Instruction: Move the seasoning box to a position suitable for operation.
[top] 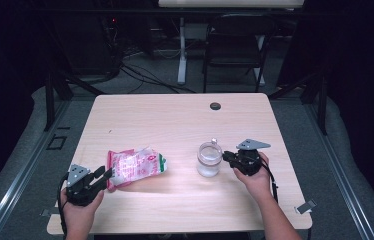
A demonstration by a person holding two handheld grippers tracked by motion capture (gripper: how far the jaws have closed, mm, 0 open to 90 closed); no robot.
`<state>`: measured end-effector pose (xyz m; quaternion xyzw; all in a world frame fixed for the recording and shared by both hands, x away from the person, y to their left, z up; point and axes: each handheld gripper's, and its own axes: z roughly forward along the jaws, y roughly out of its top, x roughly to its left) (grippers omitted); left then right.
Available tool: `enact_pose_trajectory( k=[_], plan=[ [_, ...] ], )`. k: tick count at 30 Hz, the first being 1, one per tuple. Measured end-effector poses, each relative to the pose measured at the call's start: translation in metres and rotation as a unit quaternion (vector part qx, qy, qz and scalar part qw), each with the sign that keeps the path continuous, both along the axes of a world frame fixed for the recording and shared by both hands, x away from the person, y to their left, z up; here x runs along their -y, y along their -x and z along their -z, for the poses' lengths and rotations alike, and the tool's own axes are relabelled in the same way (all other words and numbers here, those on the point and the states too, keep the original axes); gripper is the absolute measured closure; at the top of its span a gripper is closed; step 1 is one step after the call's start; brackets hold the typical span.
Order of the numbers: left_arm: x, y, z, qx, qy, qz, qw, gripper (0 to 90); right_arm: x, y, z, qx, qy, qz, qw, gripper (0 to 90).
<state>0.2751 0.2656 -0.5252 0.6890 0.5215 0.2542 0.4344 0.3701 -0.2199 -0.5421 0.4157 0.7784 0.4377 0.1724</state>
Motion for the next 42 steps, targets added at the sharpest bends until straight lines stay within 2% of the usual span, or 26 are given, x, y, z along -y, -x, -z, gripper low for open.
enact_pose_trajectory(
  k=[2, 5, 6, 8, 10, 13, 14, 18, 22, 24, 27, 28, 31, 33, 37, 38, 41, 42],
  plan=[
    [-0.001, 0.000, 0.000, -0.001, 0.001, -0.001, 1.0000, 69.4, -0.001, 0.001, -0.001, 0.000, 0.008, 0.000, 1.0000, 82.3],
    [-0.001, 0.000, 0.000, 0.000, 0.002, 0.000, 1.0000, 70.8, -0.002, 0.002, -0.001, 0.002, 0.008, 0.000, 1.0000, 83.5],
    [0.000, -0.001, 0.000, -0.003, 0.001, 0.002, 1.0000, 71.4, -0.002, 0.005, -0.002, 0.001, 0.014, -0.010, 0.9999, 84.4],
    [0.000, -0.002, 0.000, -0.003, -0.001, 0.003, 1.0000, 71.8, -0.003, 0.006, -0.001, 0.003, 0.007, -0.012, 0.9999, 84.8],
    [0.002, -0.003, 0.000, -0.001, -0.003, 0.006, 1.0000, 72.1, -0.009, 0.010, -0.001, 0.000, 0.023, -0.029, 0.9993, 85.1],
    [0.003, -0.004, 0.000, 0.001, -0.003, 0.006, 1.0000, 72.1, -0.012, 0.013, -0.001, -0.002, 0.027, -0.039, 0.9989, 84.3],
    [0.004, -0.004, -0.001, 0.001, -0.003, 0.006, 1.0000, 72.1, -0.015, 0.015, -0.001, -0.005, 0.023, -0.051, 0.9984, 83.5],
    [0.003, -0.004, 0.000, 0.001, -0.003, 0.007, 1.0000, 72.2, -0.021, 0.016, 0.000, -0.008, 0.017, -0.061, 0.9979, 83.4],
    [0.001, -0.002, -0.001, 0.001, -0.006, 0.003, 1.0000, 72.2, -0.034, 0.018, -0.001, -0.015, 0.009, -0.097, 0.9952, 83.9],
    [-0.001, 0.000, -0.001, 0.003, -0.004, -0.001, 1.0000, 72.2, -0.036, 0.018, -0.001, -0.011, 0.011, -0.098, 0.9951, 84.1],
    [-0.003, 0.001, -0.001, 0.005, -0.002, -0.006, 1.0000, 72.2, -0.035, 0.017, -0.002, -0.007, 0.010, -0.082, 0.9965, 84.0],
    [-0.004, 0.003, -0.001, 0.004, -0.001, -0.008, 1.0000, 72.2, -0.031, 0.012, -0.001, -0.005, 0.012, -0.058, 0.9983, 82.4],
    [-0.006, 0.004, -0.001, 0.003, -0.001, -0.012, 0.9999, 72.2, -0.028, 0.002, 0.003, -0.010, 0.021, -0.035, 0.9991, 78.1],
    [-0.008, 0.006, 0.000, 0.001, -0.002, -0.016, 0.9999, 72.3, -0.028, -0.005, 0.007, -0.004, 0.029, -0.023, 0.9993, 76.8],
    [-0.010, 0.009, 0.001, -0.004, -0.001, -0.022, 0.9998, 73.0, -0.028, -0.015, 0.010, -0.003, 0.029, -0.026, 0.9992, 76.6],
    [-0.013, 0.011, 0.002, -0.007, -0.001, -0.026, 0.9996, 73.1, -0.031, -0.020, 0.011, 0.001, 0.034, -0.034, 0.9988, 76.8],
    [-0.015, 0.014, 0.002, -0.008, -0.002, -0.031, 0.9995, 73.1, -0.032, -0.023, 0.011, 0.003, 0.033, -0.037, 0.9988, 77.4],
    [-0.017, 0.017, 0.002, -0.009, -0.001, -0.038, 0.9992, 73.1, -0.035, -0.026, 0.012, 0.006, 0.041, -0.038, 0.9984, 77.5]
  ],
)
